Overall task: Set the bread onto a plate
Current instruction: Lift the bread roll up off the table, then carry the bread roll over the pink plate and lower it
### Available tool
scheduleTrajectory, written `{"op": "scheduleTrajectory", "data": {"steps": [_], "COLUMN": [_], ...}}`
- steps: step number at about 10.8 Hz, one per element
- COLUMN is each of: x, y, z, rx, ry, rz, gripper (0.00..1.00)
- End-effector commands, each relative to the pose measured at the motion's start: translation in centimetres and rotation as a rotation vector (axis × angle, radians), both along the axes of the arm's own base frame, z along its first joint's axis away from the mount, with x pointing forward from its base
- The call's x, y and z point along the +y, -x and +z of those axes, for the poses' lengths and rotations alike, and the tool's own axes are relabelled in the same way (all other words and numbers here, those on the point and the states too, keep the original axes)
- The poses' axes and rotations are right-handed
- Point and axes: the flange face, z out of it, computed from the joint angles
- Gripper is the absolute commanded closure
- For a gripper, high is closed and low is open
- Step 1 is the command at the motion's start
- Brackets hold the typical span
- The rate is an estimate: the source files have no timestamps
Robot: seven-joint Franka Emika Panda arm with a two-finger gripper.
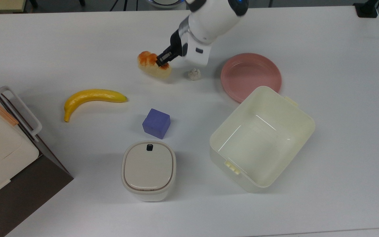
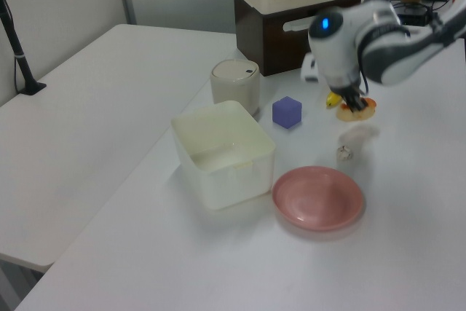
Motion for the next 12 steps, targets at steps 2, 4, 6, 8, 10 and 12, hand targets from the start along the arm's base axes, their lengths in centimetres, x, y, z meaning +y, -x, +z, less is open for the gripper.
{"op": "scheduleTrajectory", "data": {"steps": [2,4,6,8,10,12], "x": [1.4,5.8,11.3,16.9,21.4,25.5], "y": [-0.8,0.4,1.6,2.5,2.8,1.8], "z": [10.1,11.2,11.3,10.8,8.5,4.0], "rx": [-0.123,-0.204,-0.282,-0.372,-0.394,-0.406], "ry": [-0.254,-0.290,-0.328,-0.391,-0.412,-0.359], "rz": [-0.300,-0.443,-0.508,-0.590,-0.623,-0.615], "gripper": [0.91,0.91,0.91,0.91,0.90,0.90]}}
